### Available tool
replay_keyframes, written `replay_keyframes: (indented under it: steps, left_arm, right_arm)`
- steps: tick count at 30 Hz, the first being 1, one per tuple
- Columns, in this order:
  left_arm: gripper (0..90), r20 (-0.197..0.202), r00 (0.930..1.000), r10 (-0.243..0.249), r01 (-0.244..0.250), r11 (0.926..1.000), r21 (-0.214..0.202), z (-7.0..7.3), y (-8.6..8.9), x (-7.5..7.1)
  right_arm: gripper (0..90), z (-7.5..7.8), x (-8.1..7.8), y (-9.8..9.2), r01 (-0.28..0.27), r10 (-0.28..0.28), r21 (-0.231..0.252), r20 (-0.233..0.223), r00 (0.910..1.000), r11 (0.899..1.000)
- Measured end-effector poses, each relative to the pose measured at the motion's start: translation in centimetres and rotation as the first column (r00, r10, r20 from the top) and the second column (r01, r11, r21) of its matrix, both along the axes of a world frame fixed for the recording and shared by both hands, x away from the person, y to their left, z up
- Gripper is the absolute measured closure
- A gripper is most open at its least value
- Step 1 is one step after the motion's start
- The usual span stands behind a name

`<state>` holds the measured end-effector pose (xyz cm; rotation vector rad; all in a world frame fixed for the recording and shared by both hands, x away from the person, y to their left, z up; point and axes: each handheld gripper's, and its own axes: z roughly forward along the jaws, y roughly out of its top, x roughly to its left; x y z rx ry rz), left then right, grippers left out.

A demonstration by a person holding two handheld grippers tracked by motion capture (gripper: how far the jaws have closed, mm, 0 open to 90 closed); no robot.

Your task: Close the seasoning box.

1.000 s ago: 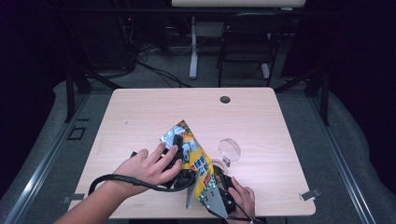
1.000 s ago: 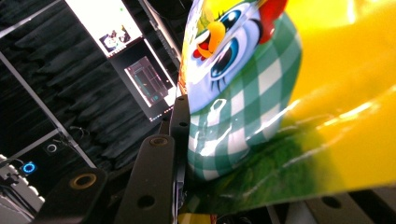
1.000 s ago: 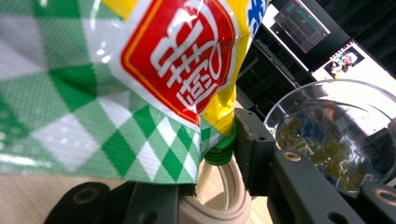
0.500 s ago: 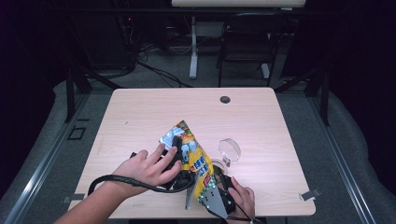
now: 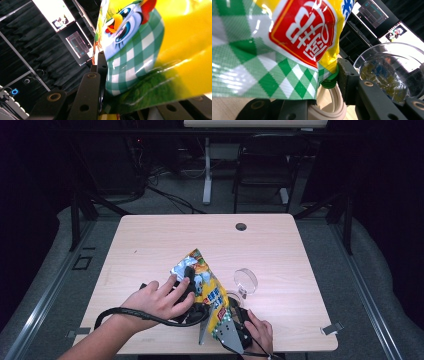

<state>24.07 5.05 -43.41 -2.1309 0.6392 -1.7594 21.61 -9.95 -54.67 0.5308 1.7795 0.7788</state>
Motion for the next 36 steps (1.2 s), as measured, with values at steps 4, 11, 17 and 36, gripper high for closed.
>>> replay_keyframes:
  steps: [4, 11, 17, 36]
  left_arm:
    - [79.6, -0.002, 1.0000, 0.000, 0.000, 1.0000, -0.002, 0.03, -0.04, 0.02]
    - [79.5, -0.008, 1.0000, 0.003, -0.003, 1.0000, -0.006, 0.07, -0.08, 0.09]
    - [79.4, -0.005, 0.9999, 0.015, -0.015, 0.9997, 0.021, 0.27, -0.17, 0.02]
    - [79.4, -0.011, 0.9998, 0.015, -0.015, 0.9998, 0.012, 0.40, -0.12, 0.19]
  right_arm:
    - [70.9, 0.00, 0.03, -0.02, -0.002, 0.002, 0.004, 0.000, 1.0000, 1.000]
    - [70.8, -0.04, 0.02, 0.01, -0.002, 0.002, 0.011, -0.004, 1.0000, 1.000]
    - [70.9, 0.00, 0.03, 0.01, -0.006, 0.006, 0.015, -0.002, 1.0000, 1.000]
    - [70.8, 0.19, 0.14, -0.01, -0.015, 0.015, 0.041, -0.014, 0.9998, 0.999]
